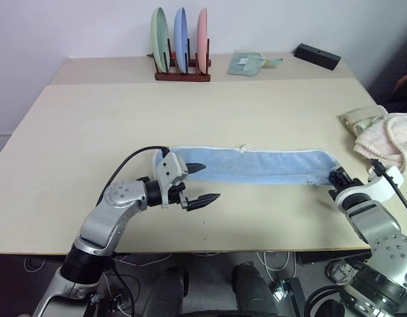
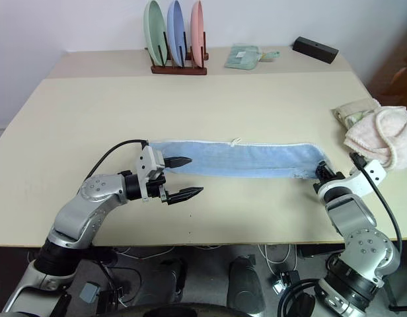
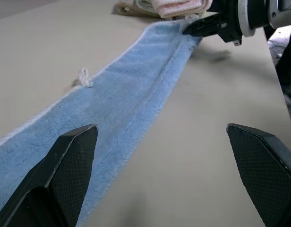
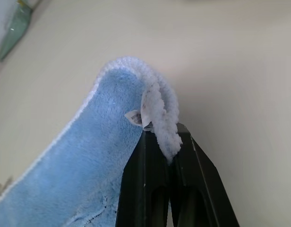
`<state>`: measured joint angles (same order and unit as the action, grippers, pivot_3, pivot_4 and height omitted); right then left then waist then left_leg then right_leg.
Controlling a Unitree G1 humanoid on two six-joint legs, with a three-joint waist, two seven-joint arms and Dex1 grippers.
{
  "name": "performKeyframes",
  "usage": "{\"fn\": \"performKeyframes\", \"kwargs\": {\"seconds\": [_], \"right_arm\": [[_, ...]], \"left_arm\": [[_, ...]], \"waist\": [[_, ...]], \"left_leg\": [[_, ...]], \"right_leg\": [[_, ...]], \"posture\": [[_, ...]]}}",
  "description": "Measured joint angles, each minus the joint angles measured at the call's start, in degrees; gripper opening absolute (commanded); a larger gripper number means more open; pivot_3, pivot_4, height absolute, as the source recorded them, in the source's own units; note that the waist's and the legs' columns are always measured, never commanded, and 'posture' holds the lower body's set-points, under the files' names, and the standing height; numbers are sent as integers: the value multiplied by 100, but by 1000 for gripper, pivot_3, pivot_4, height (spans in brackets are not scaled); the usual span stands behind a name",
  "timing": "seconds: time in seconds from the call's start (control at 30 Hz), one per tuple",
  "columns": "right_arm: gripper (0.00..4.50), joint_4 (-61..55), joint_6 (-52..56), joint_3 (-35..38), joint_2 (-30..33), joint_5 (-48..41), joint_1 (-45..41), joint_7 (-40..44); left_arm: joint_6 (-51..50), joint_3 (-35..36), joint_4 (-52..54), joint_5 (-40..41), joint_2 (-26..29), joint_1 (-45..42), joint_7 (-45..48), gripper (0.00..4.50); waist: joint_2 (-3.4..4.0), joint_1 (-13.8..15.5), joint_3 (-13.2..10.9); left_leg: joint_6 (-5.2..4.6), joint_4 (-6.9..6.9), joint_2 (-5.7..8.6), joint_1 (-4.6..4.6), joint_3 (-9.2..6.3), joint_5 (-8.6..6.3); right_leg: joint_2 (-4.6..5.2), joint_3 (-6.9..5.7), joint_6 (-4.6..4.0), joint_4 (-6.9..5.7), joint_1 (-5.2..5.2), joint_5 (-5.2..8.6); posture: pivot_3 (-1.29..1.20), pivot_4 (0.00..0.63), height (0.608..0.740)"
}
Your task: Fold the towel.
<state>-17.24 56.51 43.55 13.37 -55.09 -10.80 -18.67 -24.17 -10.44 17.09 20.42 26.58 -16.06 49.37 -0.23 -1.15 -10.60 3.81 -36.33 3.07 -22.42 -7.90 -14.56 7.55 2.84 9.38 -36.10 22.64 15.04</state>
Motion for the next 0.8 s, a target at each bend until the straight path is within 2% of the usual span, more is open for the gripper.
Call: {"fn": "performKeyframes", "kwargs": {"seconds": [0.07,0.1,0.17,0.2,0.33,0.4,0.8], "right_arm": [[50,-57,55,-722,1430,412,125,764],[50,-233,17,-976,1913,599,106,1087],[50,-789,-217,-1741,2702,1054,110,1751],[50,-993,-308,-2087,2833,1199,106,1987],[50,-1327,-446,-3948,3014,1867,17,2723],[50,-1323,-453,-4432,2992,2151,-102,2828],[50,-994,-726,-5040,2769,3235,-320,3392]], "left_arm": [[102,0,-175,-108,-77,-13,-103,4475],[113,1,-259,-147,-80,-26,-131,4475],[151,-7,-365,-237,-134,-42,-180,4475],[189,-16,-371,-248,-176,-58,-194,4475],[251,-33,-384,-300,-219,-80,-225,4475],[255,-31,-390,-317,-229,-79,-240,4475],[254,-32,-340,-370,-235,44,-380,4475]], "waist": [[63,9,-9],[64,8,-7],[23,-22,6],[5,-34,8],[-14,-8,0],[-17,25,-2],[-32,34,-11]], "left_leg": [[-16,-1,19,-9,30,9],[-17,5,15,-4,31,10],[-17,21,-10,7,22,10],[-16,23,-25,8,18,10],[-15,17,-45,0,18,10],[-15,14,-44,-5,18,10],[-14,21,-46,-7,17,10]], "right_leg": [[19,22,5,10,8,2],[16,23,9,10,5,4],[-6,11,12,7,6,6],[-21,9,10,8,5,5],[-38,9,-6,12,11,-4],[-38,9,-11,19,11,-7],[-40,8,-19,37,11,-13]], "posture": [[0,150,740],[0,150,740],[0,150,740],[0,150,740],[0,150,740],[0,150,740],[0,150,740]]}}
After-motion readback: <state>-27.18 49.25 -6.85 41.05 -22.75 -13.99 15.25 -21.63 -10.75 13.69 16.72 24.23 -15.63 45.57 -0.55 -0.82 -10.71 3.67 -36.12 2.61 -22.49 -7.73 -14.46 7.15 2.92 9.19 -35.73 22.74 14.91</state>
